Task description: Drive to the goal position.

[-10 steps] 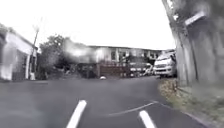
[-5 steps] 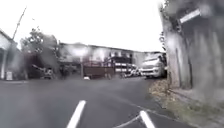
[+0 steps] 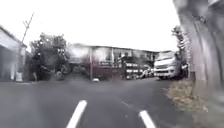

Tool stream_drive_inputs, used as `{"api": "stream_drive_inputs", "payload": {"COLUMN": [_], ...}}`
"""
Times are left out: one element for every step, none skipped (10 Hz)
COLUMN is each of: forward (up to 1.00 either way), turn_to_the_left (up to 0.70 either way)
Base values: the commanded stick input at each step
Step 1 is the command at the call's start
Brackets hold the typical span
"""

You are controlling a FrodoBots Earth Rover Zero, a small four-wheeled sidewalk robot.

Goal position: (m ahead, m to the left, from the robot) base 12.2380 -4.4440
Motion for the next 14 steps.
{"api": "stream_drive_inputs", "payload": {"forward": [1.00,1.00,1.00,1.00,1.00,1.00,1.00,1.00,1.00,1.00,1.00,1.00,1.00,1.00], "turn_to_the_left": [-0.39,-0.16,0.08,0.14,0.10,0.09,0.13,0.04,0.14,0.08,0.00,0.00,-0.15,-0.34]}}
